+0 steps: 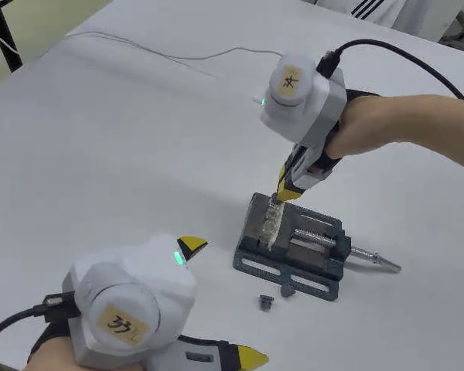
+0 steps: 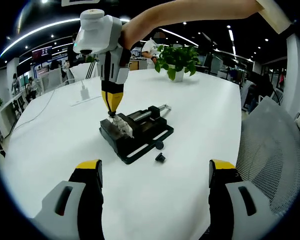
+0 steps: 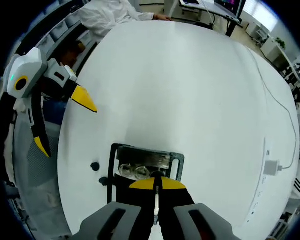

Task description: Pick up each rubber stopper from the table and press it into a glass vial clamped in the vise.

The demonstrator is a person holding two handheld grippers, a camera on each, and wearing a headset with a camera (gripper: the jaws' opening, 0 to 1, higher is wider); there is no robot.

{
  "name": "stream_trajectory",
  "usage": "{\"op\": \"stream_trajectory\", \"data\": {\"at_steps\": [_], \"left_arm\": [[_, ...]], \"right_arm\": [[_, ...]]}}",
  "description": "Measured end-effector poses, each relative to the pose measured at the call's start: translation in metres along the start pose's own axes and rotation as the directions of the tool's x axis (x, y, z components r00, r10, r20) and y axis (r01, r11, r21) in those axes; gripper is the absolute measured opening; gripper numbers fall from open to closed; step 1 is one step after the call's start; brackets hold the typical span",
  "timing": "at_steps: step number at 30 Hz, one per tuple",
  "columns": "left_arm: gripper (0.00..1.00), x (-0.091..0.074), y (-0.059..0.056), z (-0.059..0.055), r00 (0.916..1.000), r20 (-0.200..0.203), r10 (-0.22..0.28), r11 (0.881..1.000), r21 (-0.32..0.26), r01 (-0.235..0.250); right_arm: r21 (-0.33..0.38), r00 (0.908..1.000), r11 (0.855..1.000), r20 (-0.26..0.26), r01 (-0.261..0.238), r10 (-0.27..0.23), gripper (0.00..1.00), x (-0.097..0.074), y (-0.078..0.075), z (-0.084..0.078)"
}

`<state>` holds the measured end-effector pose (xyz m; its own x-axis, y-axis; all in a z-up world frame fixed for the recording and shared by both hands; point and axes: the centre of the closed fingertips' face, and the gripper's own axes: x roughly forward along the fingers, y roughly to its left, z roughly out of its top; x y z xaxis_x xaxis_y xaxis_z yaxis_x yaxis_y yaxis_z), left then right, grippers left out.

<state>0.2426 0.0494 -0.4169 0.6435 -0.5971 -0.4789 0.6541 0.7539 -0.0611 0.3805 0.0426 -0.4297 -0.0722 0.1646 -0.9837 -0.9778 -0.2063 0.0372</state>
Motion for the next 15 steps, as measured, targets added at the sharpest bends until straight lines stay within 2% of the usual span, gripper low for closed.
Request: {"op": "stream_trajectory", "data": {"at_steps": [1,7,11,15], "left_arm": [[0.86,-0.0011,0.0000,0.0010,1.0000,0.002,0.001,1.000,0.000,-0.001],[0.86,-0.0073,-0.0055,0.0036,1.0000,0.001,-0.003,1.000,0.027,0.003],[0.86,-0.0097,-0.0066,0.0049,1.0000,0.006,0.000,1.000,0.030,0.000],[0.86,-0.0105,-0.0089,0.0045,1.0000,0.004,-0.002,0.999,0.038,0.002]], "right_arm": [[0.019,0.9999,1.000,0.014,0.006,-0.006,0.00,-0.0001,-0.0003,0.0001],[0.023,0.9965,0.999,0.080,0.023,-0.025,0.00,0.0001,-0.0059,-0.0008],[0.061,0.9897,0.997,0.135,0.039,-0.047,0.00,-0.0005,-0.0036,-0.0001],[0.049,0.9822,0.996,0.170,0.074,-0.081,0.00,-0.0003,-0.0044,-0.0010]]}}
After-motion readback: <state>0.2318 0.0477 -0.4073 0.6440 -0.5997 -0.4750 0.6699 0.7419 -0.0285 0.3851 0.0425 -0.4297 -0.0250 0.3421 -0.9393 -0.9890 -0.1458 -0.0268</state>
